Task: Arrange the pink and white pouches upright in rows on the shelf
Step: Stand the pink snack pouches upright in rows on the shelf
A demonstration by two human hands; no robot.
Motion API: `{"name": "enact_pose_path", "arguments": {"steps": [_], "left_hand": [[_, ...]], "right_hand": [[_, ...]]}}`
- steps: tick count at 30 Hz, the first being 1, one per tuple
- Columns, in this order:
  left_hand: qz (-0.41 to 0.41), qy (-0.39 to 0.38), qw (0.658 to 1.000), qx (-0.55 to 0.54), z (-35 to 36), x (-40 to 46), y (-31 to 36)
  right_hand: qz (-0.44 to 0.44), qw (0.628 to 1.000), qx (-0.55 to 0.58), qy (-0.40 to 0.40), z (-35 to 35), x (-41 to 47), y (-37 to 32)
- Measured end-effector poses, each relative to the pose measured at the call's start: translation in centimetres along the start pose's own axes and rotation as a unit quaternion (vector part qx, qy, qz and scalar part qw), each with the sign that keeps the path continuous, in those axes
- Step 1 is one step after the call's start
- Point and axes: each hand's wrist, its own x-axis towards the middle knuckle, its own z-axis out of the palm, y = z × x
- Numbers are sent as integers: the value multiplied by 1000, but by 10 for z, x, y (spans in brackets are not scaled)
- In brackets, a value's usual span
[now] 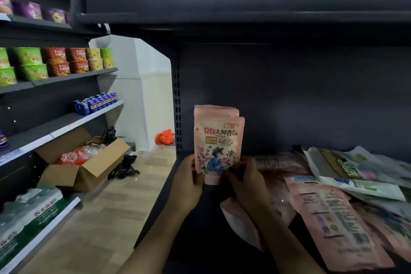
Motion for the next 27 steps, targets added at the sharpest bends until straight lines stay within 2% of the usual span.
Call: {"name": "enact_pose_path", "arguments": {"steps": [3, 9, 19, 22, 25, 27], "left_hand": [[17, 24, 999, 40, 2, 2, -4], [9, 47, 999, 18, 2, 4, -6], [14, 47, 999, 9, 0, 1, -5], [32, 77, 996, 32, -2, -3, -4], [54, 118, 989, 65, -5, -6, 2], [98, 122, 984, 89, -6, -10, 7]], "right_hand": [[-17, 999, -21, 16, 2, 2, 4], [-69, 992, -103, 37, 10, 11, 11], [-56, 993, -102, 30, 8, 7, 7], [-43, 993, -106, 22, 9, 7, 4], [-42, 995, -79, 53, 7, 2, -2], [-60, 993, -62, 82, -1, -6, -7]]}}
